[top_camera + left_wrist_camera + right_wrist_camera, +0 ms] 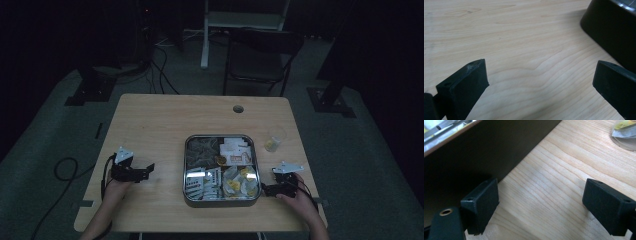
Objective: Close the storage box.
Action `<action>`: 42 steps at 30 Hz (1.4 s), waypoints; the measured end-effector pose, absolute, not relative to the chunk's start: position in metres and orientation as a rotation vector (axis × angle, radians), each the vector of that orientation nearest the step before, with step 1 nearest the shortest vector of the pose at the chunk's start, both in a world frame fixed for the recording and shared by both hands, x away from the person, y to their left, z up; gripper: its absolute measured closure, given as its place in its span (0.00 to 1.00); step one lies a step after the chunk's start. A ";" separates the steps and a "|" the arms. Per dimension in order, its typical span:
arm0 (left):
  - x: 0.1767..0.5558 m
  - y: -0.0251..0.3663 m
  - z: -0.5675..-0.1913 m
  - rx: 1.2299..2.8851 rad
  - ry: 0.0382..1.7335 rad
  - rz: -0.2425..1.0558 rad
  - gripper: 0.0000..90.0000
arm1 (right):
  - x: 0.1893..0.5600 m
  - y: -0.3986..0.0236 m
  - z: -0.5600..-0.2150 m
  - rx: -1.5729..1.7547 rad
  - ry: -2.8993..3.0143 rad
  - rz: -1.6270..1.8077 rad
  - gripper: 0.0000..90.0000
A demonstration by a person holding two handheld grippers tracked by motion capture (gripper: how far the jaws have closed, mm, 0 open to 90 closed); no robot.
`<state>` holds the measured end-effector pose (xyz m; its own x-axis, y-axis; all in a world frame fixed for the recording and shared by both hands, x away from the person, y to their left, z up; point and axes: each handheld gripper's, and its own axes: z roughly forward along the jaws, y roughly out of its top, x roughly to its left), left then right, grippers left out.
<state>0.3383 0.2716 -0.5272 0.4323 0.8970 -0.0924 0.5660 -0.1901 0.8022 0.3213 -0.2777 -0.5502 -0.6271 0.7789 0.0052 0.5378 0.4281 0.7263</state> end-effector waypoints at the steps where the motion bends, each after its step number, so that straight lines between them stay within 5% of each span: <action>1: 0.337 0.274 -0.527 1.874 1.251 0.524 0.00 | 0.321 -0.278 -0.550 1.132 2.355 1.017 0.15; 42: 0.293 0.320 -0.542 1.856 1.564 0.687 0.01 | 0.321 -0.278 -0.550 1.132 2.353 1.018 0.15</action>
